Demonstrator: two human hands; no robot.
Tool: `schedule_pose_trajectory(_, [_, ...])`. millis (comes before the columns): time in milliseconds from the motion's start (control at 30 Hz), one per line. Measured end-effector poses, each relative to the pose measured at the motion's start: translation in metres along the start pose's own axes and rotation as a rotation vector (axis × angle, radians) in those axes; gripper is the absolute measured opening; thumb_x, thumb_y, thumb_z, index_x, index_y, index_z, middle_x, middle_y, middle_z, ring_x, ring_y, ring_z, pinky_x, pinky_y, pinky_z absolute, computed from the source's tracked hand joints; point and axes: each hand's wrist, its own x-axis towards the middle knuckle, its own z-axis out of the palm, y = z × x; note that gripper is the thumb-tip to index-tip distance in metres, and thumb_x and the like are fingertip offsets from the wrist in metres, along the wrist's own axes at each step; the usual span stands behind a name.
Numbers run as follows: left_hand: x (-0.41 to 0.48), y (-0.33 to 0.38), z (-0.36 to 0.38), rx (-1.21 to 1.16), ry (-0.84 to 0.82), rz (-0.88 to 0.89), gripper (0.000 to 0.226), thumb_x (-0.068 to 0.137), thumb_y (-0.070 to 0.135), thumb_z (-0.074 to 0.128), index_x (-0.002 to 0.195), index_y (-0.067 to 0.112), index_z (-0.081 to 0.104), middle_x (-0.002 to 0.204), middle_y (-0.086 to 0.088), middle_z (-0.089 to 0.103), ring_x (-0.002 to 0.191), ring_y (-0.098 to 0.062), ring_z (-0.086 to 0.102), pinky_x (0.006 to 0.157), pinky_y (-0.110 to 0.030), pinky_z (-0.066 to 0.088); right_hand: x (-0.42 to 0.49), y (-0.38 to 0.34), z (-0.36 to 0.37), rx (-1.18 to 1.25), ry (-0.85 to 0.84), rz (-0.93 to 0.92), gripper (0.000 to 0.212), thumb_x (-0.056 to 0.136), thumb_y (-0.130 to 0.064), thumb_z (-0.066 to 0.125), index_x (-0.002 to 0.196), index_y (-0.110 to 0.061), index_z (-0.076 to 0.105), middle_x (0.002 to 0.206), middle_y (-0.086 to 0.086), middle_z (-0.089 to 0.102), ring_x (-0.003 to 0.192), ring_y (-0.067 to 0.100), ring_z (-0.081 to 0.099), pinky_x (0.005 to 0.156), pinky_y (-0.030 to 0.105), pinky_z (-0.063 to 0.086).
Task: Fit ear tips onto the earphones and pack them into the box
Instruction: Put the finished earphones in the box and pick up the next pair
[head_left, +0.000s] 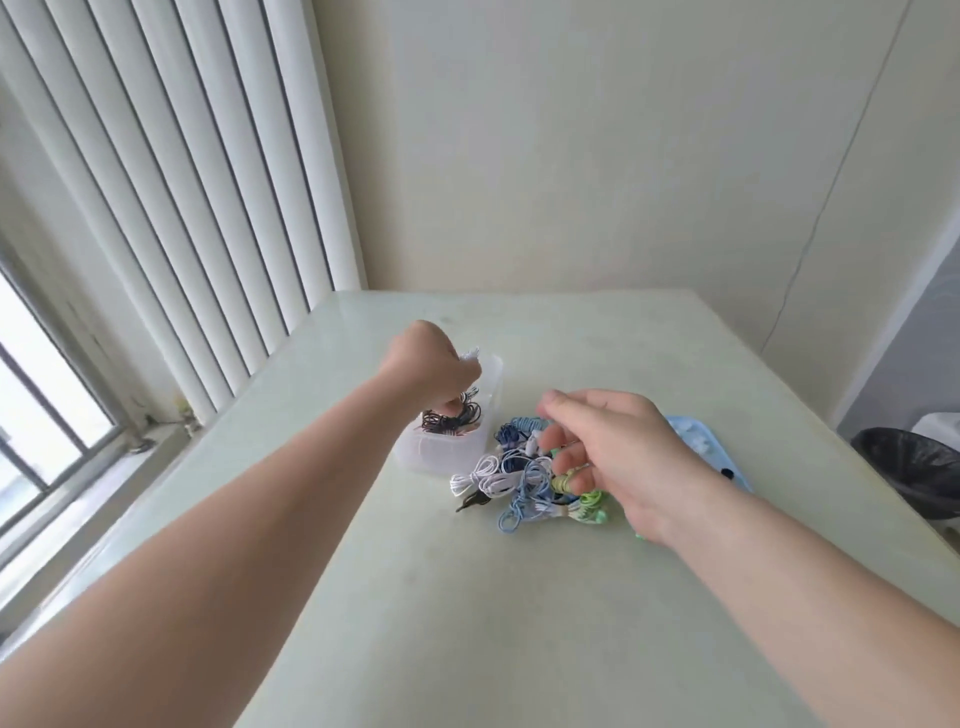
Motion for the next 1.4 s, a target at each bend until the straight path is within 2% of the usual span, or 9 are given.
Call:
schedule_pose_trajectory(167, [0.014, 0.01, 0.019, 0.078, -0.073, -0.062, 0.011, 0.086, 0.019, 0.058, 0.079, 0.014, 0.051, 0.048, -0.007, 0.066, 0.059, -0.023, 0.077, 0.051, -0.019, 0.047, -0.003, -0.001, -0.009, 0.017, 0.009, 0.017, 0.018, 0.098, -0.023, 0.066, 0.105, -0.007, 0.071, 0.067, 0.003, 0.069, 0.051, 0.016, 0.056, 0.045, 0.026, 0.04])
schedule_pose_trajectory(367, [0.012, -0.002, 0.021, 0.227, -0.145, 0.031, 0.019, 0.092, 0.02, 0.053, 0.079, 0.009, 0.062, 0.078, -0.02, 0.078, 0.079, -0.037, 0.078, 0.076, -0.045, 0.063, -0.003, 0.001, -0.023, 0.007, 0.012, 0.011, 0.018, 0.098, -0.022, 0.067, 0.107, -0.007, 0.07, 0.07, 0.005, 0.068, 0.054, 0.018, 0.056, 0.045, 0.027, 0.04])
schedule_pose_trajectory(467, [0.003, -0.007, 0.019, 0.358, -0.183, 0.105, 0.027, 0.086, 0.012, 0.047, 0.071, 0.005, 0.068, 0.069, -0.016, 0.069, 0.065, -0.038, 0.064, 0.057, -0.029, 0.053, -0.002, 0.006, -0.03, 0.004, 0.032, 0.025, 0.016, 0.098, -0.02, 0.067, 0.107, -0.007, 0.07, 0.071, 0.006, 0.068, 0.053, 0.017, 0.057, 0.044, 0.026, 0.04])
schedule_pose_trajectory(600, [-0.007, -0.009, 0.019, 0.51, -0.219, 0.146, 0.032, 0.096, 0.012, 0.044, 0.105, 0.002, 0.073, 0.108, -0.018, 0.069, 0.084, -0.03, 0.058, 0.066, -0.029, 0.048, -0.004, 0.012, -0.035, 0.005, 0.04, 0.049, 0.013, 0.098, -0.018, 0.066, 0.104, -0.007, 0.07, 0.07, 0.006, 0.067, 0.051, 0.017, 0.055, 0.045, 0.027, 0.039])
schedule_pose_trajectory(700, [-0.01, -0.006, 0.012, 0.579, -0.03, 0.306, 0.022, 0.093, 0.011, 0.051, 0.104, 0.012, 0.07, 0.12, -0.013, 0.063, 0.094, -0.03, 0.059, 0.082, -0.034, 0.053, -0.005, 0.014, -0.039, -0.006, 0.043, 0.049, 0.012, 0.097, -0.018, 0.067, 0.101, -0.008, 0.071, 0.07, 0.006, 0.068, 0.052, 0.017, 0.055, 0.045, 0.027, 0.038])
schedule_pose_trajectory(767, [-0.021, -0.003, 0.012, 0.423, 0.15, 0.467, 0.021, 0.094, 0.015, 0.057, 0.109, 0.017, 0.072, 0.112, -0.005, 0.064, 0.094, -0.027, 0.063, 0.087, -0.038, 0.055, -0.005, 0.014, -0.041, -0.008, 0.046, 0.047, 0.011, 0.097, -0.018, 0.067, 0.102, -0.008, 0.071, 0.069, 0.006, 0.069, 0.052, 0.017, 0.056, 0.045, 0.026, 0.039])
schedule_pose_trajectory(933, [-0.071, -0.022, 0.029, 0.582, -0.24, 0.634, 0.012, 0.09, 0.026, 0.063, 0.101, 0.027, 0.067, 0.085, 0.014, 0.061, 0.08, -0.015, 0.059, 0.074, -0.035, 0.056, -0.011, 0.016, -0.042, -0.005, 0.039, 0.052, 0.013, 0.097, -0.017, 0.066, 0.104, -0.007, 0.07, 0.072, 0.008, 0.068, 0.05, 0.017, 0.055, 0.045, 0.025, 0.039])
schedule_pose_trajectory(1033, [-0.073, -0.036, 0.041, 0.743, -0.18, 0.69, 0.014, 0.089, 0.027, 0.065, 0.101, 0.022, 0.059, 0.095, 0.007, 0.059, 0.096, -0.024, 0.06, 0.072, -0.04, 0.055, -0.016, 0.02, -0.042, -0.021, 0.031, 0.059, 0.014, 0.097, -0.019, 0.068, 0.104, -0.008, 0.071, 0.073, 0.007, 0.069, 0.051, 0.017, 0.056, 0.046, 0.026, 0.04])
schedule_pose_trajectory(1400, [-0.072, -0.002, 0.018, 0.475, -0.144, 0.506, 0.01, 0.085, 0.026, 0.07, 0.094, 0.029, 0.067, 0.083, 0.013, 0.063, 0.08, -0.014, 0.061, 0.066, -0.031, 0.053, -0.025, 0.027, -0.055, -0.071, 0.01, 0.068, 0.014, 0.097, -0.024, 0.068, 0.101, -0.011, 0.072, 0.075, 0.006, 0.071, 0.058, 0.018, 0.059, 0.048, 0.028, 0.042])
